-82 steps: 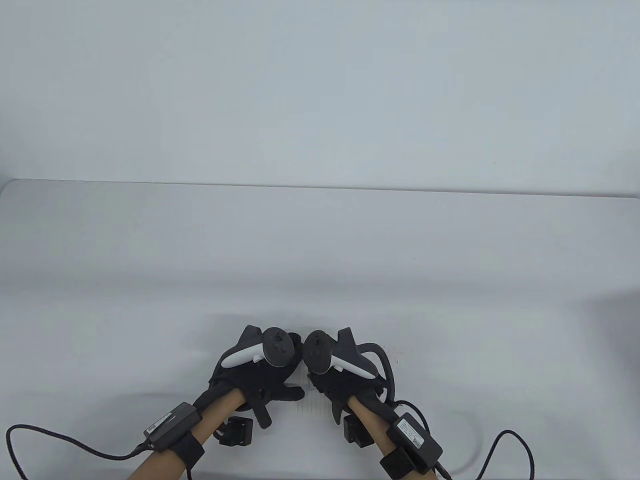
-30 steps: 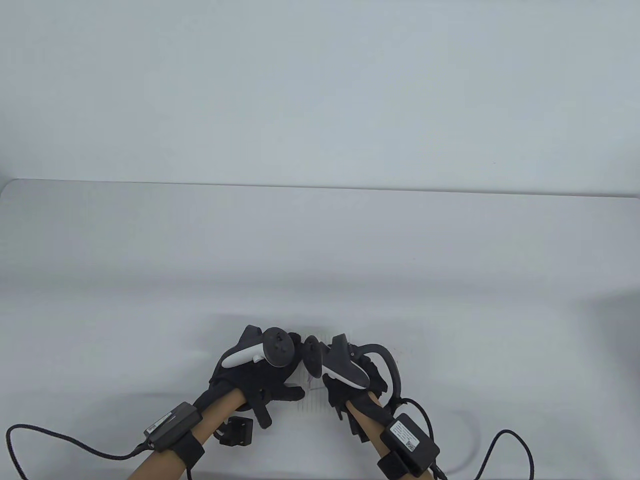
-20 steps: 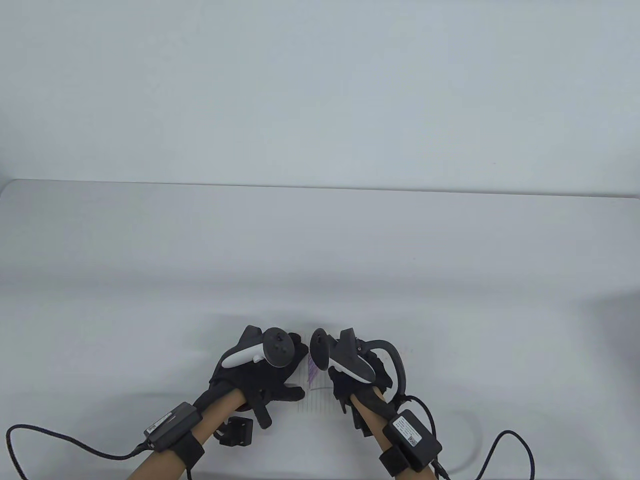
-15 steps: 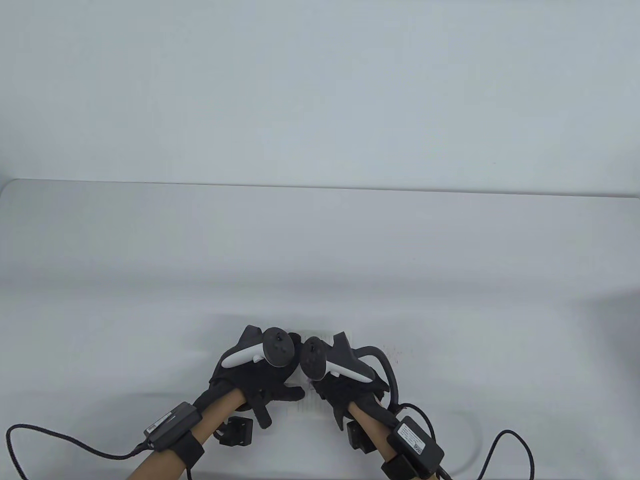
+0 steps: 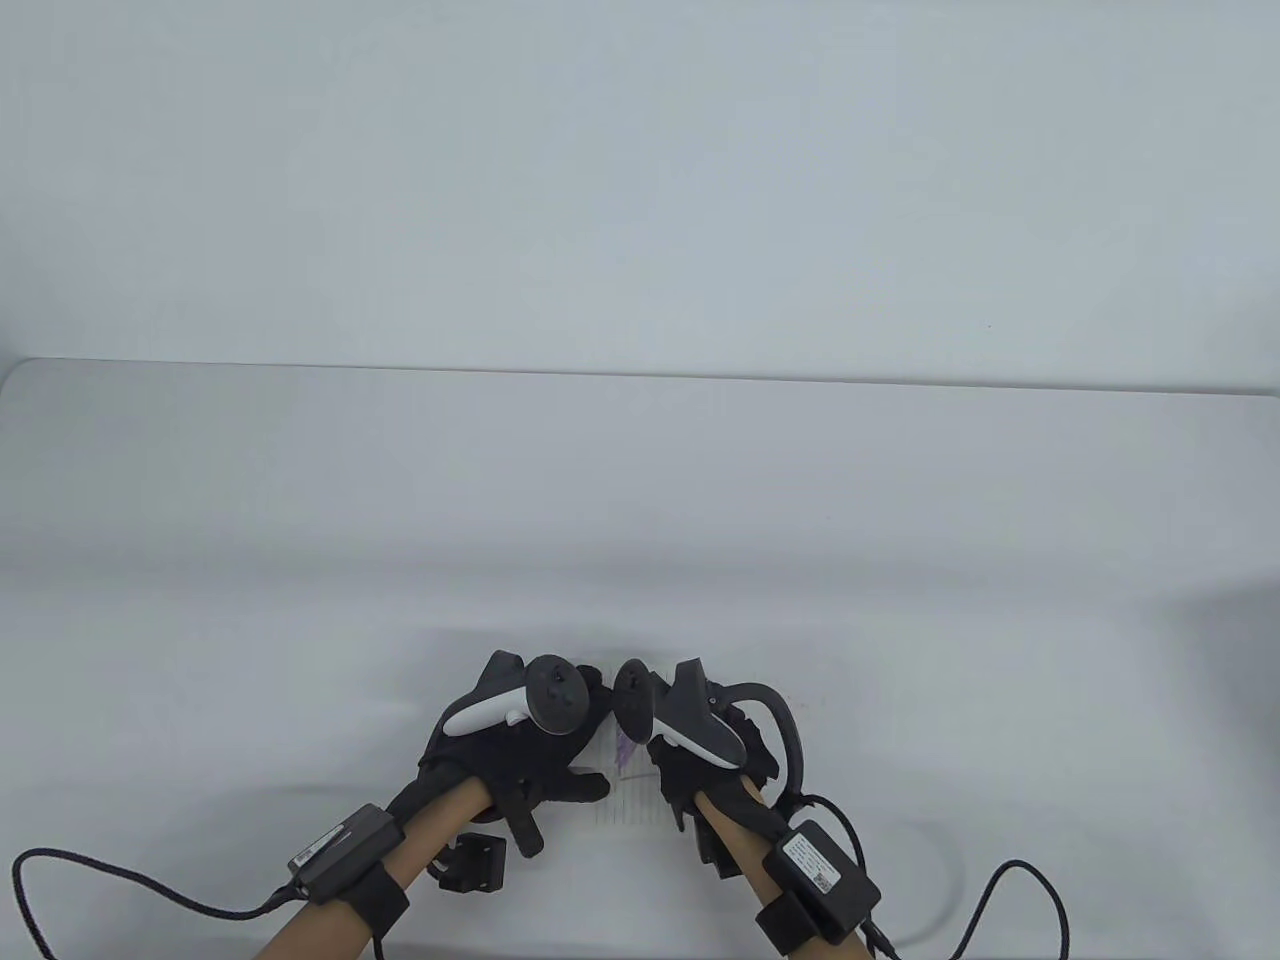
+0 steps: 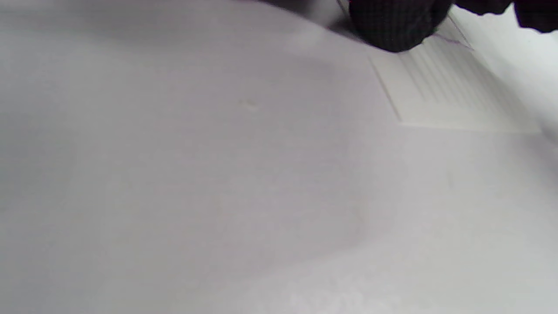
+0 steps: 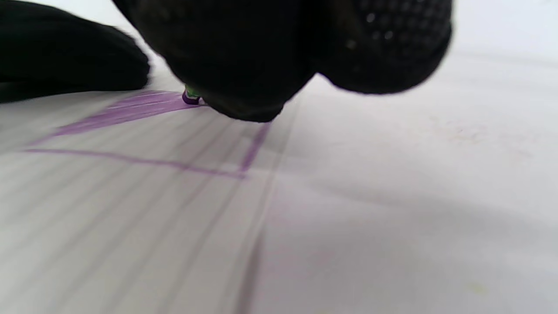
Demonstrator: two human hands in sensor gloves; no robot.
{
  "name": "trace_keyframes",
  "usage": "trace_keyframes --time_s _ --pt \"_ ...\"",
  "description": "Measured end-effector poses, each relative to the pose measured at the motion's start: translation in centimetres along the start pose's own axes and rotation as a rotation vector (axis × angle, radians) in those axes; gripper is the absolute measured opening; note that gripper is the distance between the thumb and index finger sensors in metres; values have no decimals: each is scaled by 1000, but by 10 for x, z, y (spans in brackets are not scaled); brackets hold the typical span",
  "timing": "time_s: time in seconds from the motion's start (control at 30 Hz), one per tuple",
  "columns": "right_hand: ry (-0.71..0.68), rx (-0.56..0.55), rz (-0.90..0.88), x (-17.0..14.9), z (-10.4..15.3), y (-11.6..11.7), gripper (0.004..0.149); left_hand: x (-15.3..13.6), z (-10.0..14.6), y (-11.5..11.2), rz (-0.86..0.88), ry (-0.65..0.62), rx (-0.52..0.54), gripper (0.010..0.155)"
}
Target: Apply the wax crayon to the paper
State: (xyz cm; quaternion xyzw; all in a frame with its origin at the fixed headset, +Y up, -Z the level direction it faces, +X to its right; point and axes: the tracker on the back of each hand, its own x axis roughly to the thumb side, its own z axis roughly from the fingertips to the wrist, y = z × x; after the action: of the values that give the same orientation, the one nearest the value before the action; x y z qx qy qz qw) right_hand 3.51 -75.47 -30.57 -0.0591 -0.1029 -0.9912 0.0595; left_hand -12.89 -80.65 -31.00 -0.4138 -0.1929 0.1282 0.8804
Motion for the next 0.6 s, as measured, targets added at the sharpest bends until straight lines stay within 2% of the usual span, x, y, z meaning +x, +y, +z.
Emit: trace_keyframes --time_s 0.07,0.13,0.17,0.2,0.33,0.43,0.5,0.53,0.6 --pt "-13 -29 38 0 2 0 42 0 0 0 0 0 0 88" --pt "-90 55 -2 3 6 -2 43 0 0 0 0 0 0 88" --pt "-148 143 -61 4 6 -3 43 0 0 0 1 0 0 88" --pt "-125 155 -80 3 7 -3 43 0 0 0 1 0 -1 88" --pt "2 -7 23 -1 0 0 42 0 0 0 2 0 0 88" --pt "-38 19 42 5 5 -2 43 0 0 0 1 0 0 88" --pt "-103 123 -15 8 9 -5 43 0 0 0 2 0 -1 88" --pt "-92 137 -35 7 8 -4 43 0 0 0 2 -1 -1 88" --pt "-31 81 -25 1 3 -2 43 0 0 0 3 -1 -1 88"
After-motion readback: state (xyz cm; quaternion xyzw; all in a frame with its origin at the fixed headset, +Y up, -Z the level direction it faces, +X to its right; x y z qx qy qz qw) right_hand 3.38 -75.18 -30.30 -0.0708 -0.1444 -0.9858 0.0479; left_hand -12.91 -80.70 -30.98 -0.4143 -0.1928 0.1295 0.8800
